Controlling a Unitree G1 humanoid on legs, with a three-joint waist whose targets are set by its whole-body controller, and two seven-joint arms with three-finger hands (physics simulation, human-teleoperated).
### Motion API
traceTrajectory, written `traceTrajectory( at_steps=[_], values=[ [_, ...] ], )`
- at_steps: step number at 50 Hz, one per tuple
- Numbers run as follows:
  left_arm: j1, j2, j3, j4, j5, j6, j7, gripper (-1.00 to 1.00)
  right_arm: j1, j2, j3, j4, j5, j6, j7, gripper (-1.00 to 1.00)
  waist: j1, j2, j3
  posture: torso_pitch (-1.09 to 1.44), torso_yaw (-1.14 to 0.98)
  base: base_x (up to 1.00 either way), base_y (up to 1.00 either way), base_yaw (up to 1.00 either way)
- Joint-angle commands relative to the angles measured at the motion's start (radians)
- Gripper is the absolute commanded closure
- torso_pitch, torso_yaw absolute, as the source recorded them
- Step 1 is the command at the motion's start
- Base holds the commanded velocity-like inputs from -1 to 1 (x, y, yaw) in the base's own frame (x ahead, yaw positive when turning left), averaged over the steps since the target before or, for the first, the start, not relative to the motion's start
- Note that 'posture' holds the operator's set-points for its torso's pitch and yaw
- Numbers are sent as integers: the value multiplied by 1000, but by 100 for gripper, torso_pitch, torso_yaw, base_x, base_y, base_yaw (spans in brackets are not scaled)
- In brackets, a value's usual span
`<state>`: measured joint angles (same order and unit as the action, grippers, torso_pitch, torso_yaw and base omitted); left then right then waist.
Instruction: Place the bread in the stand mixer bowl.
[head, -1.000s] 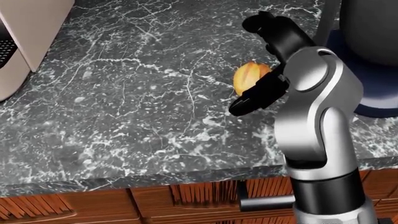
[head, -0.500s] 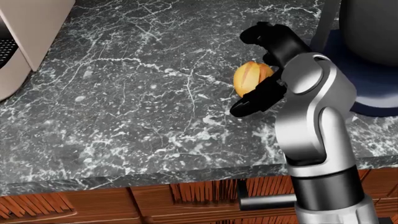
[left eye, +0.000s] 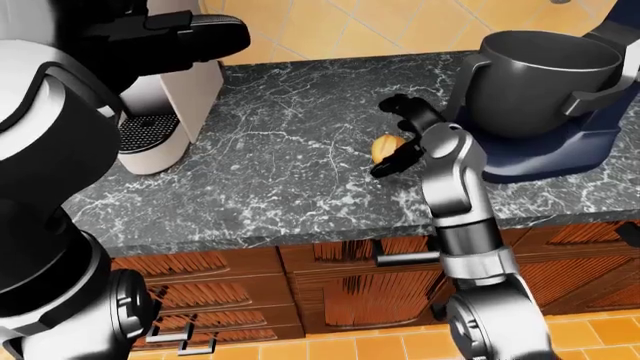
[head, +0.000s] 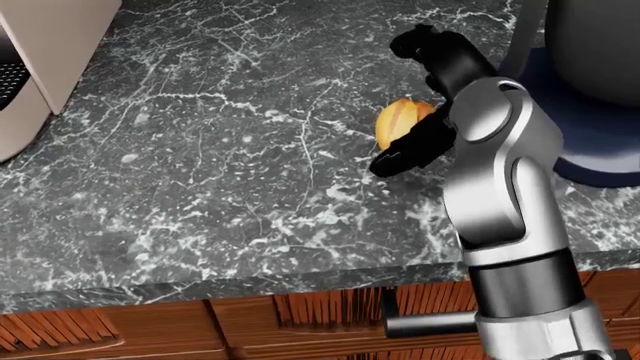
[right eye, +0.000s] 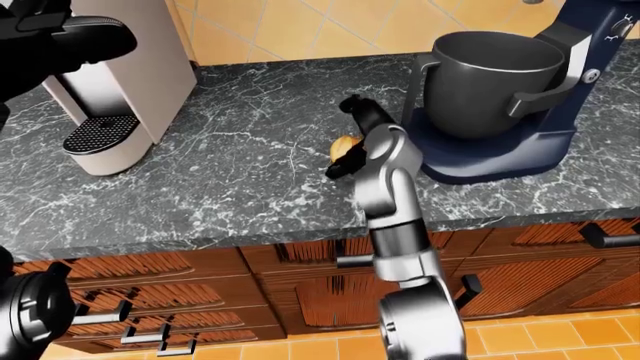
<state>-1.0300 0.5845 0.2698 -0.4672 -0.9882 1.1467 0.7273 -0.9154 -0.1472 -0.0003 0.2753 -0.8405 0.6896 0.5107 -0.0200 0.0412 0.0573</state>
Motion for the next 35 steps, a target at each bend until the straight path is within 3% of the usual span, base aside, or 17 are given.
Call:
traceTrajectory(
  at_steps=[1, 9, 16, 35],
  values=[
    [-28, 11, 13, -12, 11, -26, -3, -100, -40, -10, -6, -17, 6, -33, -31, -62, 0, 1, -29, 0, 0, 0, 0, 0],
    [-25, 5, 15, -9, 27, -27, -18, -100, -49, -22, -7, 61, 38, -65, -73, -59, 1, 0, -29, 0, 0, 0, 0, 0],
    [-27, 2, 17, -11, 29, -23, -17, -100, -50, -28, -7, 88, 50, -74, -85, -40, 1, -2, -29, 0, 0, 0, 0, 0],
    [-27, -1, 17, -15, 30, -21, -18, -100, -46, -32, -2, 90, 49, -74, -92, -28, 7, -6, -29, 0, 0, 0, 0, 0]
  ],
)
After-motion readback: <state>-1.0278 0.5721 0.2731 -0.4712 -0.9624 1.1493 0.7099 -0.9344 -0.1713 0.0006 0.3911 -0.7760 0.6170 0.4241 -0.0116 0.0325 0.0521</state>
